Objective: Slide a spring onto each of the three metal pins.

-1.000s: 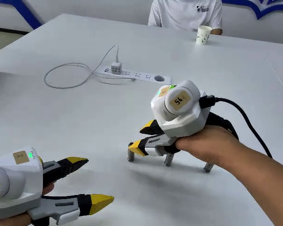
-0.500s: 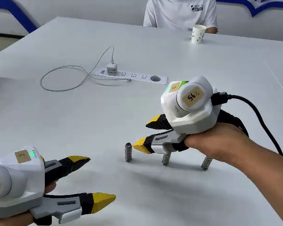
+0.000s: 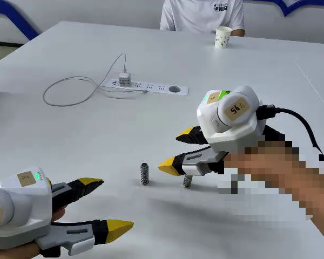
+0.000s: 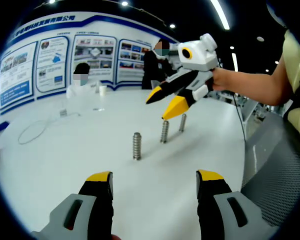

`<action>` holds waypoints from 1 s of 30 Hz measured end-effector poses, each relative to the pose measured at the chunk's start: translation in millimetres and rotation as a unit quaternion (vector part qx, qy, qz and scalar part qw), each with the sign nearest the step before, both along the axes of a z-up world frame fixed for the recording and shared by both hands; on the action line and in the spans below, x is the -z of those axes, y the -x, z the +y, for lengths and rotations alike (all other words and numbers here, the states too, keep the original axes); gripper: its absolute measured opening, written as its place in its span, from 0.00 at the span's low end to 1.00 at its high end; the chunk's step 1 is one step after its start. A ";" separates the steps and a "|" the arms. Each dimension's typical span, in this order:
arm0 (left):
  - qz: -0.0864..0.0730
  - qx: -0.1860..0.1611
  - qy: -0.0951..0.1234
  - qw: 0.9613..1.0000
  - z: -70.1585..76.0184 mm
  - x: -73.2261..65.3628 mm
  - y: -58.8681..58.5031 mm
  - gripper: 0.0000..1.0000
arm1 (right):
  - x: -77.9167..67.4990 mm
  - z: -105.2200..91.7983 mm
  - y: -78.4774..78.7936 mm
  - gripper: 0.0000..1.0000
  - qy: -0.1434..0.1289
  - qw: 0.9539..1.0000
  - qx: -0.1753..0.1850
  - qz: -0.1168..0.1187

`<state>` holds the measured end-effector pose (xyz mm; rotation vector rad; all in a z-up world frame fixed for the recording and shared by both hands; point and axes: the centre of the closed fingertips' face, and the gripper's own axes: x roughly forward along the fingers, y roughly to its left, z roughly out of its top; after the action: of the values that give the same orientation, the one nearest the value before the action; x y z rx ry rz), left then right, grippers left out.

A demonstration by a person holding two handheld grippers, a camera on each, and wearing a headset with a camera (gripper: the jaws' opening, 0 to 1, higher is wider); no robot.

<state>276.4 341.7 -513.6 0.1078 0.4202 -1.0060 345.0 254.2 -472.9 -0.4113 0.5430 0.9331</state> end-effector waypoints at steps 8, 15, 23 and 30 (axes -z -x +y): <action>-0.001 0.002 0.000 1.000 -1.7 -1.1 -1.3 0.69 | -1.0 -11.5 1.4 0.52 -0.007 1.000 0.007 -0.004; -0.002 0.004 -0.001 1.000 -3.0 -1.4 -2.3 0.69 | -3.7 -21.8 2.6 0.55 -0.014 1.000 0.013 -0.009; -0.003 0.005 -0.002 1.000 -3.6 -2.1 -3.0 0.69 | -4.3 -37.9 5.0 0.59 -0.016 0.999 0.025 -0.013; -0.005 0.007 -0.003 1.000 -5.4 -3.9 -3.7 0.69 | -3.3 -53.5 7.6 0.61 -0.017 0.999 0.039 -0.014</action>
<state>280.1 336.3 -509.8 0.1216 0.4151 -1.0176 337.3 200.7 -469.6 -0.3696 0.5140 0.8598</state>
